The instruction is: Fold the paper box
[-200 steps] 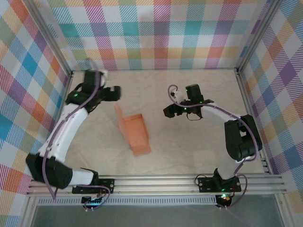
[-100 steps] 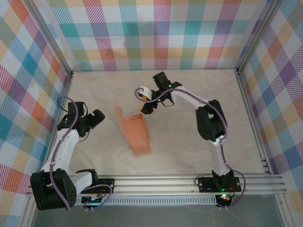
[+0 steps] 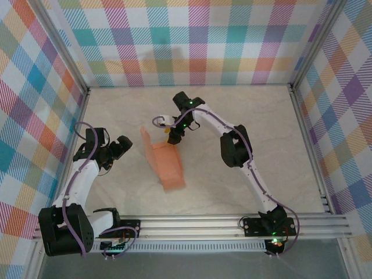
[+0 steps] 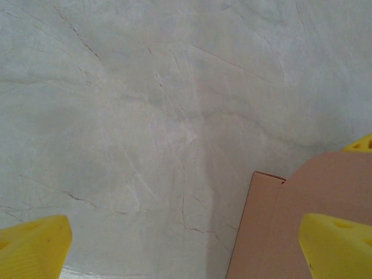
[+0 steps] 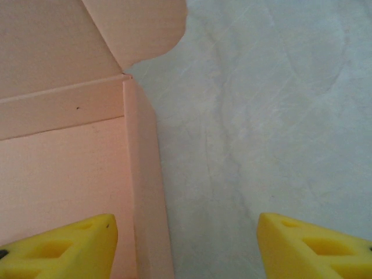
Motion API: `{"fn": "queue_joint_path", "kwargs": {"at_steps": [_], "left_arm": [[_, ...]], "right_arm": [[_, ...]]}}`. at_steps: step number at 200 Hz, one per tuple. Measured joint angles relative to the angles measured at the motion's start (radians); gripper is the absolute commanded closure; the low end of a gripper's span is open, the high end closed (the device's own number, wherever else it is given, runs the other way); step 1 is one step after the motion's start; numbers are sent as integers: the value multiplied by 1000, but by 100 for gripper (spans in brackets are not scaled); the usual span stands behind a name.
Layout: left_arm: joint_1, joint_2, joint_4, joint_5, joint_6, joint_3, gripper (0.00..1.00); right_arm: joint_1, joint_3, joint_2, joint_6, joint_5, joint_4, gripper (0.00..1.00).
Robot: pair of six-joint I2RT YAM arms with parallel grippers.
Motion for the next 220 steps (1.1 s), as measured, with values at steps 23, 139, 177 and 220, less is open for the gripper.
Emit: {"fn": "queue_joint_path", "kwargs": {"at_steps": [23,139,177,220], "left_arm": [[0,0,11,7,2,-6,0],[0,1,35,17,6,-19,0],[0,6,45,31,10,-19,0],[-15,-10,40,17,43,-19,0]], "right_arm": [[15,7,16,-14,0,-15,45],[29,5,16,-31,17,-18,98],[28,-152,-70,20,53,100,100],[20,-462,-241,150,157,347,100]]}}
